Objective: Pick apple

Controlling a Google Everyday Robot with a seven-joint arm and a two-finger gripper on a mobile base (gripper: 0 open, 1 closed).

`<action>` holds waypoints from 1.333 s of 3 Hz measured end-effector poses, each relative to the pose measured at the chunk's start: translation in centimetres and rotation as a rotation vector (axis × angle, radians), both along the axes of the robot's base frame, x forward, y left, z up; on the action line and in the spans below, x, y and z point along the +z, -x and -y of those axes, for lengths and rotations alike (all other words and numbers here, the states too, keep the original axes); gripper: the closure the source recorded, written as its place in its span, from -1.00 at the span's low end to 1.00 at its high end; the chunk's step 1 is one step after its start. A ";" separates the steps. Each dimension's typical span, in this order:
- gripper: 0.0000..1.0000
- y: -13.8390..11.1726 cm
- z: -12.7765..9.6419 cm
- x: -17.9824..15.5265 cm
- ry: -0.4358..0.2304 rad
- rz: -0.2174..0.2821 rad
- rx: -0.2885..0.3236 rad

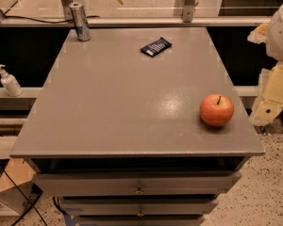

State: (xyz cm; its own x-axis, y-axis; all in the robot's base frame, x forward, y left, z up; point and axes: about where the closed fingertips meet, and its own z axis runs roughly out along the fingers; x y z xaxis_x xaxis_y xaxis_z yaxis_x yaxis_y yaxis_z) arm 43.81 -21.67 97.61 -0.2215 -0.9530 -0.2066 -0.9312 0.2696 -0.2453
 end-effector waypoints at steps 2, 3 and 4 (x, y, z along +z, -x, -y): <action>-1.00 -0.1 -0.2 0.0 -0.023 0.008 0.008; -1.00 -0.7 -1.0 -1.2 -0.051 0.015 0.032; -1.00 -1.5 -1.7 -3.3 -0.048 0.018 0.051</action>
Offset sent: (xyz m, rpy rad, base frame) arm 0.0029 0.0040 -0.0053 0.0545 0.0038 0.0198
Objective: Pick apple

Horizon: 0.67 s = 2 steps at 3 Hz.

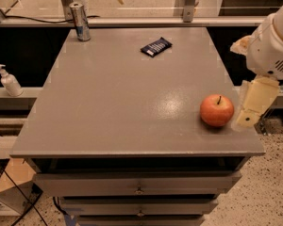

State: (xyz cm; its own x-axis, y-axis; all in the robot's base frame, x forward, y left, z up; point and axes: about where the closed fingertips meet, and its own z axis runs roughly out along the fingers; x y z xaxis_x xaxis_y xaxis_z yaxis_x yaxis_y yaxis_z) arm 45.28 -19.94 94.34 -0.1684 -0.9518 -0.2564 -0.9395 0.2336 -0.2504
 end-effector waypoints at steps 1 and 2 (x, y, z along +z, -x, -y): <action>-1.00 -1.1 -0.5 -2.9 -0.008 -0.013 0.012; -1.00 -2.4 -0.9 -6.4 -0.014 -0.046 0.005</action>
Offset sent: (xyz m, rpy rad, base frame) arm 0.0403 0.0128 -0.1089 0.0220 0.0905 -0.0110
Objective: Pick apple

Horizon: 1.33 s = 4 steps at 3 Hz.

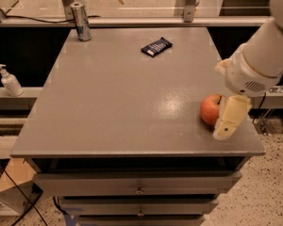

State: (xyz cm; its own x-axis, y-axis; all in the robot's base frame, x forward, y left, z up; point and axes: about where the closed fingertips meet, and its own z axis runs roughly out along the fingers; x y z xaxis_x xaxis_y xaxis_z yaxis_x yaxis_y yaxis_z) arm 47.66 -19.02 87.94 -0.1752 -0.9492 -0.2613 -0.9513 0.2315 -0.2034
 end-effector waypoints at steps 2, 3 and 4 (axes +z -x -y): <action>-0.67 -2.2 0.7 -4.8 -0.017 -0.093 -0.037; -0.22 -2.7 1.2 -4.0 -0.023 -0.085 -0.053; 0.26 -2.8 1.1 -2.2 -0.033 -0.057 -0.047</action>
Offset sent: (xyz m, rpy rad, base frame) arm 0.0373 -0.0223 -0.0666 0.0424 0.1545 -0.0771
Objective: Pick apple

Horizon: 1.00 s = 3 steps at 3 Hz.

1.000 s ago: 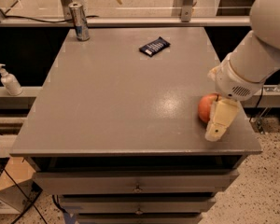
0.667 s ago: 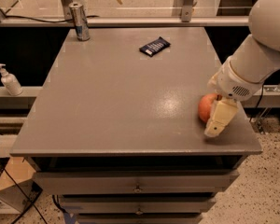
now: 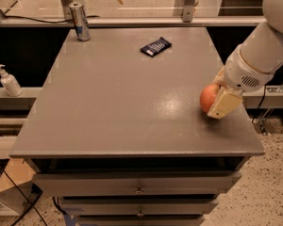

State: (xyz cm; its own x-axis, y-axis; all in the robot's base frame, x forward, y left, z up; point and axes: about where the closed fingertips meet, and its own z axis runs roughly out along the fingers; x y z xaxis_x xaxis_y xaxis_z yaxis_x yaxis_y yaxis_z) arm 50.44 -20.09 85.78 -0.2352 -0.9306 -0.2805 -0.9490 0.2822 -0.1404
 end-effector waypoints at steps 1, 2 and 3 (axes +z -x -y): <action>0.72 0.2 -1.8 3.3 -0.033 0.059 0.045; 1.00 0.6 -4.7 9.6 -0.089 0.199 0.130; 1.00 1.2 -7.5 17.6 -0.162 0.377 0.239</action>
Offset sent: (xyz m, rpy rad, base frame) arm -0.0179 0.0894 0.2009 0.1723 -0.4215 0.2719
